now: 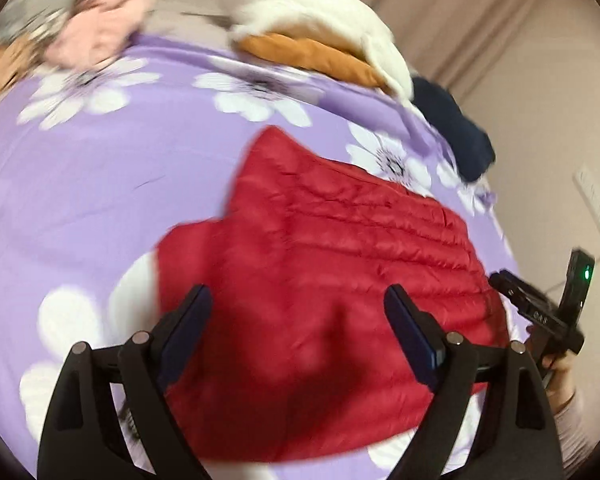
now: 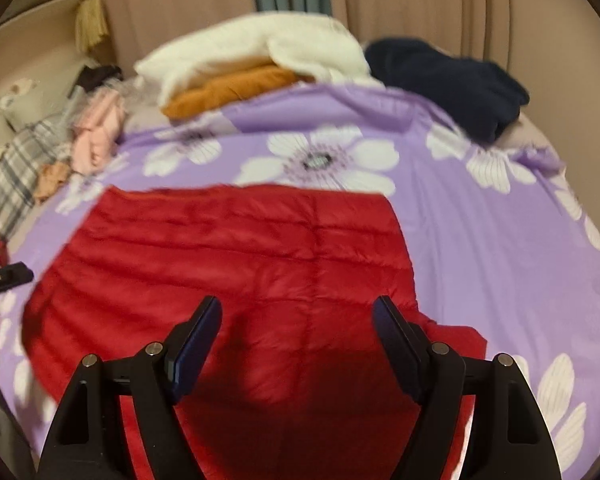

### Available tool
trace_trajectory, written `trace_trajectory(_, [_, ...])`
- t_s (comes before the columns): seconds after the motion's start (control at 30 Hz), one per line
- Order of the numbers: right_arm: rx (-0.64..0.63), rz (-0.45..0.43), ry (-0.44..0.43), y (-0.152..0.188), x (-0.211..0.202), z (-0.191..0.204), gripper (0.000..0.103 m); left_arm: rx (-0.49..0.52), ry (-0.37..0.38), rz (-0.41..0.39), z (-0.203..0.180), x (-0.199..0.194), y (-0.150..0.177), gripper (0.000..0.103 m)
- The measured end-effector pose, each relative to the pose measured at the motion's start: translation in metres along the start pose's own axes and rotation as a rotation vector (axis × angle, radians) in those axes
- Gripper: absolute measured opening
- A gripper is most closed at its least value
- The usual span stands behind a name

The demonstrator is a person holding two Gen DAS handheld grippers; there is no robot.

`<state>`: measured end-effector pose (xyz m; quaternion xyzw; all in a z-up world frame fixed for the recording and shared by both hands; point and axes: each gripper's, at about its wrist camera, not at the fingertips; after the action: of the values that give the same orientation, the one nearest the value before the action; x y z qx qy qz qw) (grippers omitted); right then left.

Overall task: Fold large clothes
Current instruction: 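Press the folded jacket flat with the left tool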

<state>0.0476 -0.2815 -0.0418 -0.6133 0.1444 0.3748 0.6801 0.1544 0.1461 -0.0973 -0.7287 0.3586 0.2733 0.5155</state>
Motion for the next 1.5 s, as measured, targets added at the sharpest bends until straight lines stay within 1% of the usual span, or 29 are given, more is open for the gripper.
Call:
trace_trajectory(0.1, [-0.018,-0.025,-0.046,0.004,-0.014,0.016,0.077,-0.104,0.001,0.012,0.031,-0.013,0.019,0.088])
trace_trajectory(0.13, [-0.022,-0.028,-0.059,0.004,-0.015,0.018,0.077,-0.146,0.015,0.02,0.041,-0.015,0.027,0.088])
trace_trajectory(0.23, [-0.039,-0.029,-0.097,0.011,-0.019,0.033,0.077,-0.318,0.109,0.063,0.072,-0.012,0.051,0.088])
trace_trajectory(0.3, [-0.061,-0.019,-0.116,0.016,-0.018,0.044,0.077,-0.403,0.153,0.083,0.084,-0.007,0.064,0.088])
trace_trajectory(0.37, [-0.084,-0.01,-0.121,0.02,-0.014,0.053,0.077,-0.451,0.19,0.103,0.087,-0.001,0.07,0.088])
trace_trajectory(0.47, [-0.1,0.013,-0.123,0.024,-0.006,0.062,0.077,-0.494,0.281,0.123,0.084,0.007,0.071,0.088])
trace_trajectory(0.53, [-0.098,0.023,-0.126,0.024,-0.001,0.065,0.077,-0.507,0.324,0.131,0.08,0.011,0.069,0.091])
trace_trajectory(0.57, [-0.095,0.026,-0.129,0.022,0.002,0.065,0.077,-0.51,0.322,0.135,0.078,0.013,0.067,0.092])
trace_trajectory(0.63, [-0.087,0.026,-0.129,0.024,0.004,0.068,0.077,-0.512,0.321,0.143,0.076,0.019,0.065,0.099])
trace_trajectory(0.7, [-0.083,0.024,-0.129,0.025,0.003,0.07,0.077,-0.52,0.321,0.152,0.076,0.024,0.063,0.101])
trace_trajectory(0.87, [-0.077,0.03,-0.131,0.023,0.009,0.074,0.077,-0.506,0.317,0.178,0.078,0.038,0.056,0.102])
trace_trajectory(0.97, [-0.071,0.031,-0.135,0.022,0.012,0.076,0.077,-0.506,0.28,0.175,0.082,0.045,0.047,0.101])
trace_trajectory(1.03, [-0.074,0.03,-0.147,0.019,0.013,0.076,0.077,-0.539,0.295,0.157,0.09,0.044,0.041,0.102])
trace_trajectory(1.1, [-0.091,0.032,-0.151,0.018,0.014,0.078,0.077,-0.54,0.297,0.166,0.095,0.048,0.037,0.102])
trace_trajectory(1.17, [-0.105,0.037,-0.145,0.017,0.015,0.079,0.077,-0.52,0.313,0.197,0.094,0.056,0.032,0.102])
trace_trajectory(1.27, [-0.094,0.04,-0.155,0.014,0.02,0.077,0.077,-0.464,0.331,0.214,0.084,0.068,0.02,0.102])
trace_trajectory(1.37, [-0.085,0.045,-0.161,0.011,0.025,0.078,0.077,-0.432,0.378,0.241,0.075,0.081,0.012,0.102])
trace_trajectory(1.5, [-0.103,0.046,-0.15,0.006,0.032,0.081,0.077,-0.382,0.389,0.264,0.06,0.092,0.006,0.102])
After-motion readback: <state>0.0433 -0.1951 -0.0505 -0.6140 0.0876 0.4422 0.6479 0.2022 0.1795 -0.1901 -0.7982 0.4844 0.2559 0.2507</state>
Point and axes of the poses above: each gripper's, at about its wrist camera, not at the fingertips, and x roughly the way its jaws point, z to its left, y to its underside, and after that the axes turned 11 degrees about -y, right-handed
